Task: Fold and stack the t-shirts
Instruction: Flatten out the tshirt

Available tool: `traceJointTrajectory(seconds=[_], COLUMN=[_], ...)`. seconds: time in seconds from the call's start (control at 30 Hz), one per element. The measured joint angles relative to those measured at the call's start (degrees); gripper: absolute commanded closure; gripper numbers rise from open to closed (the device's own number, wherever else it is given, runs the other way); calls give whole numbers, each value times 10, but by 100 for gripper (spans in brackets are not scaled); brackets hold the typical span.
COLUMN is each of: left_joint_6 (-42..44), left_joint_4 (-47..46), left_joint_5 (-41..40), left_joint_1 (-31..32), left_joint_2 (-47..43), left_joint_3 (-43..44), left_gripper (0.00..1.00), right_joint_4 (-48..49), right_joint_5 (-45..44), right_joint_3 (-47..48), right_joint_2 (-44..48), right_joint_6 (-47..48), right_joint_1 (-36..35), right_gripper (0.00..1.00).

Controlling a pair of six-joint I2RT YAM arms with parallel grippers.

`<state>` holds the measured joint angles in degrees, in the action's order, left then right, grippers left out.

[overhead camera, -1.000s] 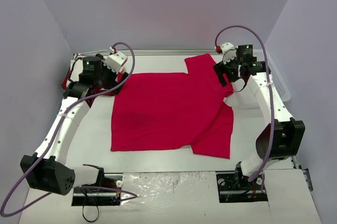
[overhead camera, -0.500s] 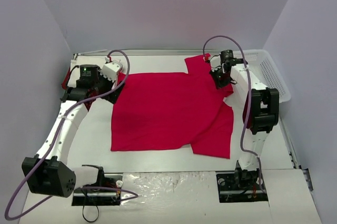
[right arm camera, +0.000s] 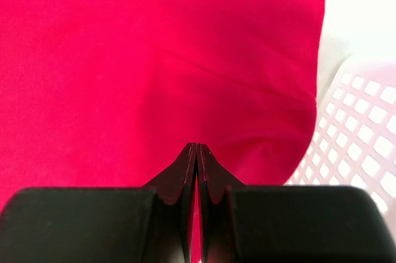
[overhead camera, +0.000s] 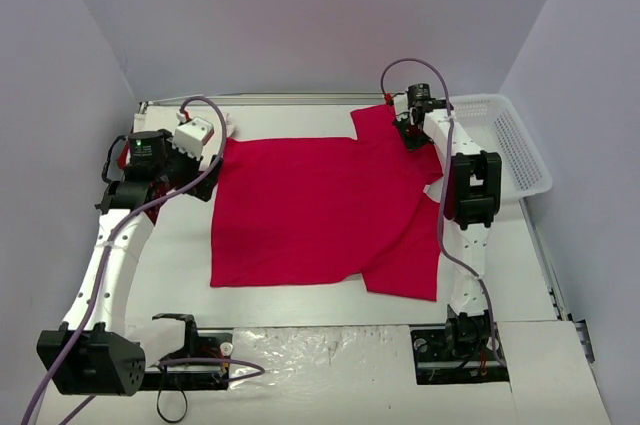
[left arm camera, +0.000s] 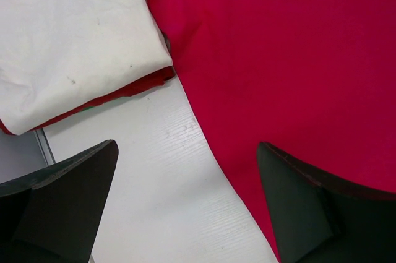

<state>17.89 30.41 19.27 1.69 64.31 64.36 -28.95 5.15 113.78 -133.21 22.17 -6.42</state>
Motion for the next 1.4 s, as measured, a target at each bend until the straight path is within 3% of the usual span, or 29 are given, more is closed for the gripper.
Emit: traceJointTrajectory(seconds=[0.7, 1.1, 1.4], left_joint_6=[-6, -6, -12], left_joint_4=[-7, -8, -26], left_joint_5=[21, 23, 40], left_joint_1=[-11, -11, -11], left_joint_2=[-2, -3, 14], left_joint_3=[-19, -23, -38], left_gripper=[6, 6, 6], right_joint_4=[-17, -19, -12], right_joint_5=[-64, -70, -32], right_joint_3=[89, 86, 22], right_joint_2=[-53, -64, -30], right_joint_6=[-9, 2, 8], right_joint_1=[34, 43, 28], right_gripper=[100, 100, 100])
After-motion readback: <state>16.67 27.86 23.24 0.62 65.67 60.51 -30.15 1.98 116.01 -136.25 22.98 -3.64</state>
